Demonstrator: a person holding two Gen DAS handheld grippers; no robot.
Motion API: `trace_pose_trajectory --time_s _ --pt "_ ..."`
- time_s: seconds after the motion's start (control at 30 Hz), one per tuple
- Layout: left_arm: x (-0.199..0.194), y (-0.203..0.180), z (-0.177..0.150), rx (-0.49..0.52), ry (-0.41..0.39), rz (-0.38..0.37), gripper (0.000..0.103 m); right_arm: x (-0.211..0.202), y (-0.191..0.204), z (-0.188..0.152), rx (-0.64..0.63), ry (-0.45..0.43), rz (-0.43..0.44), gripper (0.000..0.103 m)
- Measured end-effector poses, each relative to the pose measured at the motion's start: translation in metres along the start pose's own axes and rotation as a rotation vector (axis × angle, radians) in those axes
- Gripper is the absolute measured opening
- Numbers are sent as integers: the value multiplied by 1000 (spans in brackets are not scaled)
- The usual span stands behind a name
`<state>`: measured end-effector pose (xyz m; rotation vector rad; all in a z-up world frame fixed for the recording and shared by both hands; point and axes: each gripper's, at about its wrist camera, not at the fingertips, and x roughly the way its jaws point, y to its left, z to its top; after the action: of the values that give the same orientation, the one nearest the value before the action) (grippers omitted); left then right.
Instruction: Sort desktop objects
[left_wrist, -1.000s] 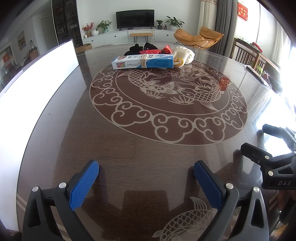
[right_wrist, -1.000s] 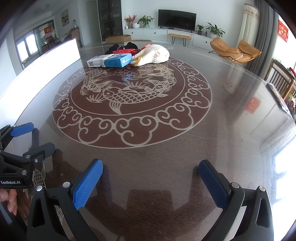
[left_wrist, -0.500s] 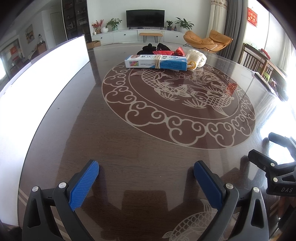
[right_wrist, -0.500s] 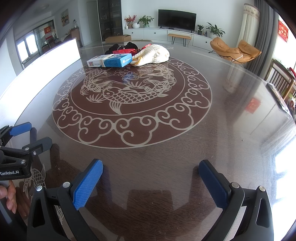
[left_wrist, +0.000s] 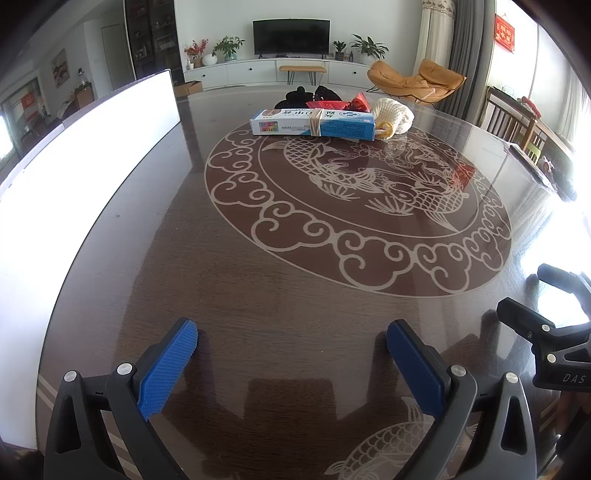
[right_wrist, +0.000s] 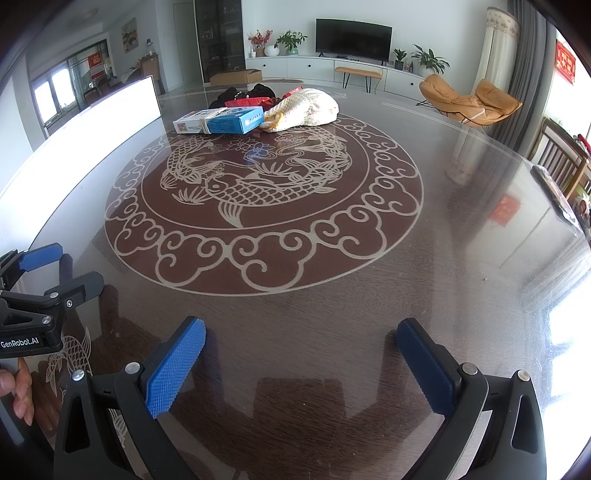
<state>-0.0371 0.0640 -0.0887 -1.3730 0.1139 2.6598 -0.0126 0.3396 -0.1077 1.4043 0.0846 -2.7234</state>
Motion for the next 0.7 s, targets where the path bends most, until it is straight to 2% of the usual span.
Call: trace_pose_trajectory --time_s 0.23,0.57,0.7 --pt "10 8 14 69 7 -48 103 0 0 0 0 0 0 103" --pt "10 19 13 28 -1 -22 103 -2 0 -1 -1 1 2 103" --pt "10 19 13 24 -4 -18 103 17 5 27 -140 38 94 103"
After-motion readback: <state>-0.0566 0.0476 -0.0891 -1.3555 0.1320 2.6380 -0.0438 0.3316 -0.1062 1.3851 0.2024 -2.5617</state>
